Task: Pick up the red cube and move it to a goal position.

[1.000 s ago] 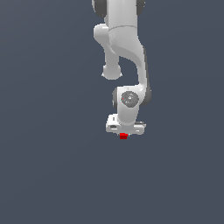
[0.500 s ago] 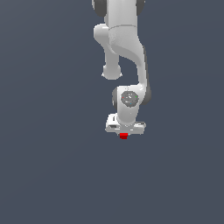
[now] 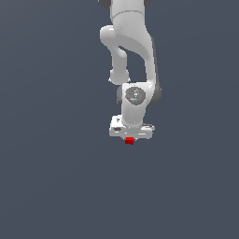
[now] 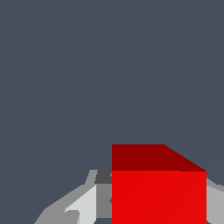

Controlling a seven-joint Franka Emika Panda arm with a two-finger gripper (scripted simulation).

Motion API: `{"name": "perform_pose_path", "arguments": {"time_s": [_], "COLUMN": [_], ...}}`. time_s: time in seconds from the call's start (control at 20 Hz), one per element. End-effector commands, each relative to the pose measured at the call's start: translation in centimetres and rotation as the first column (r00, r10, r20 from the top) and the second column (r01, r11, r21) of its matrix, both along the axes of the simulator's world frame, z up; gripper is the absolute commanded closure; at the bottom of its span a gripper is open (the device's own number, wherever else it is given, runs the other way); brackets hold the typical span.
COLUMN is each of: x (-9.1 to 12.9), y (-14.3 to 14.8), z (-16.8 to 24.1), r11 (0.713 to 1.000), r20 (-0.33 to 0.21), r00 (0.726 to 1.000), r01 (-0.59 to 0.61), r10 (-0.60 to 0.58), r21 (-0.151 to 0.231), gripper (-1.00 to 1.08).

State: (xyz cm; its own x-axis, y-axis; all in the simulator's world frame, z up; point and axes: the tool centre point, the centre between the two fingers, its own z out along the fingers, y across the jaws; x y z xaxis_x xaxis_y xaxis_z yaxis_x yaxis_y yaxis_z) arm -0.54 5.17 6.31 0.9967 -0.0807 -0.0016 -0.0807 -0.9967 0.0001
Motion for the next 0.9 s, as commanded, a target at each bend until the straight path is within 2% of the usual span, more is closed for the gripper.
{"name": "perform_pose_path", "arguments": {"time_s": [0.0, 0.85], "x": [-0.1, -0.7], "y": [-0.7, -6.7], "z": [2.0, 19.9], "r11": [1.0, 1.0], "r20": [0.002, 0.002], "r00": [1.0, 1.0], "r01": [0.0, 0.0], "r10": [0.0, 0.0], "r21": [0.0, 0.001], "gripper": [1.08, 1.08]}}
